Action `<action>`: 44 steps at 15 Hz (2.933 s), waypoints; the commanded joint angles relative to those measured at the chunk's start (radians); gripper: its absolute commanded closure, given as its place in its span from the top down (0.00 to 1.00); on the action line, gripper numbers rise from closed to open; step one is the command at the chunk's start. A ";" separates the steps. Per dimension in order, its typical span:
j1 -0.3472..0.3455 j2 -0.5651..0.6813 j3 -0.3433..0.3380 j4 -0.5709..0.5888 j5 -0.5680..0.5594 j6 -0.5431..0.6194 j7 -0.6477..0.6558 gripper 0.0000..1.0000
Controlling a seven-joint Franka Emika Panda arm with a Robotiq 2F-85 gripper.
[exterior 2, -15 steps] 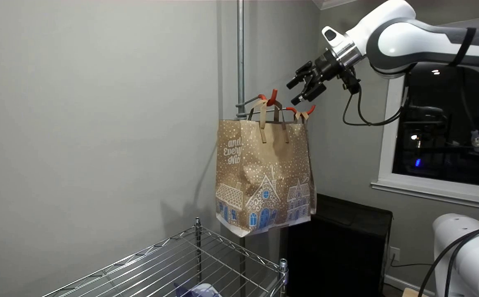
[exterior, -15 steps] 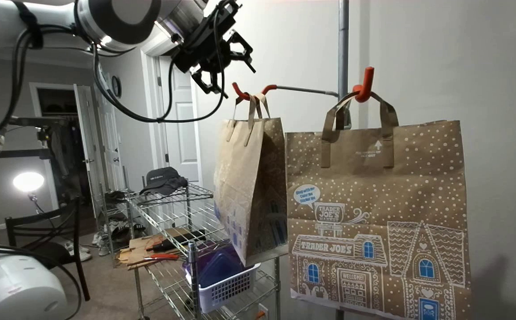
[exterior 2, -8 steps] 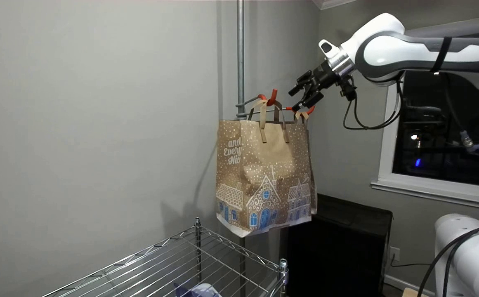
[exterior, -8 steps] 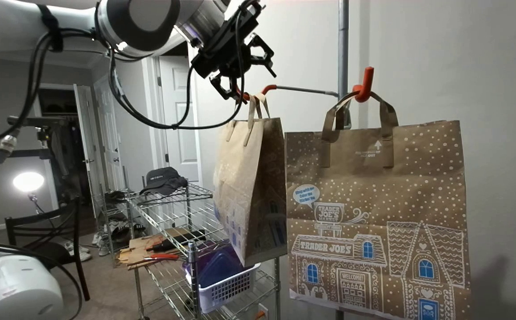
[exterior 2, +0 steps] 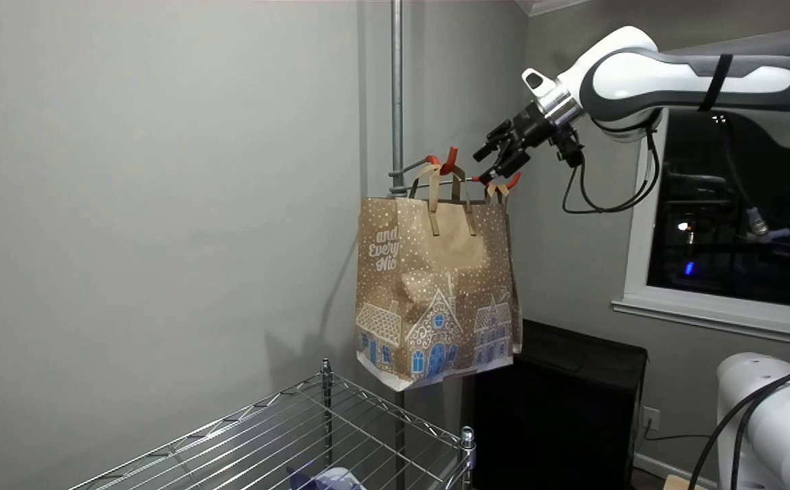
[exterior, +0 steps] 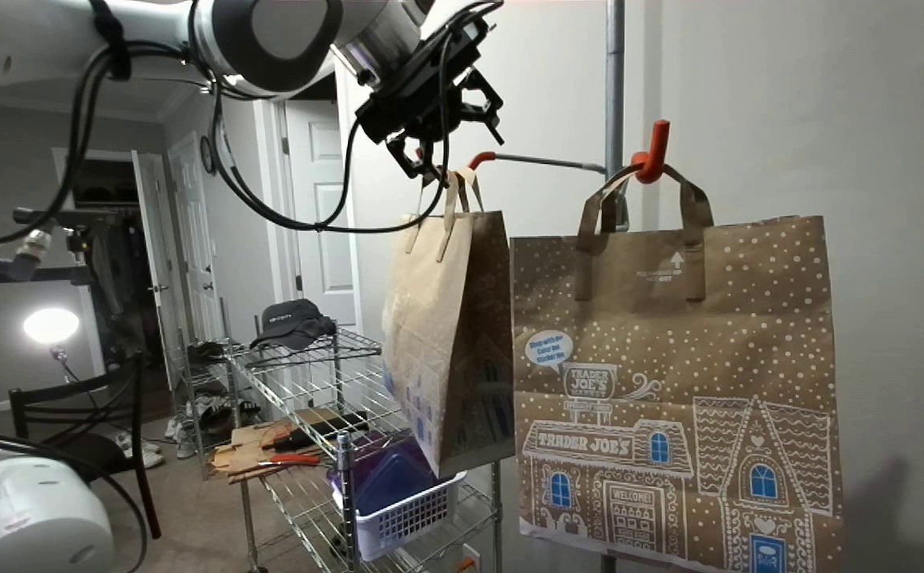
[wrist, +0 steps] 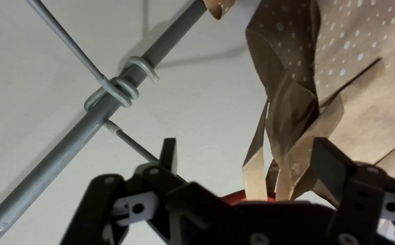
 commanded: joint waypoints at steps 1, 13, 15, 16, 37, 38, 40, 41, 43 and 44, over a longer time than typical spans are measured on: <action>0.002 0.002 -0.003 0.036 0.066 -0.074 -0.082 1.00; -0.002 0.096 0.015 0.061 0.188 -0.075 -0.100 1.00; 0.003 0.109 0.016 0.067 0.205 -0.070 -0.107 1.00; 0.007 0.114 0.017 0.070 0.217 -0.064 -0.112 1.00; -0.015 0.178 0.036 0.081 0.262 0.062 -0.193 0.08; -0.019 0.177 0.036 0.081 0.259 0.062 -0.192 0.05; -0.034 0.171 0.038 0.082 0.249 0.057 -0.185 0.02; -0.048 0.166 0.041 0.086 0.243 0.050 -0.174 0.01; -0.070 0.159 0.044 0.099 0.238 0.035 -0.155 0.04; -0.080 0.155 0.045 0.108 0.239 0.028 -0.146 0.04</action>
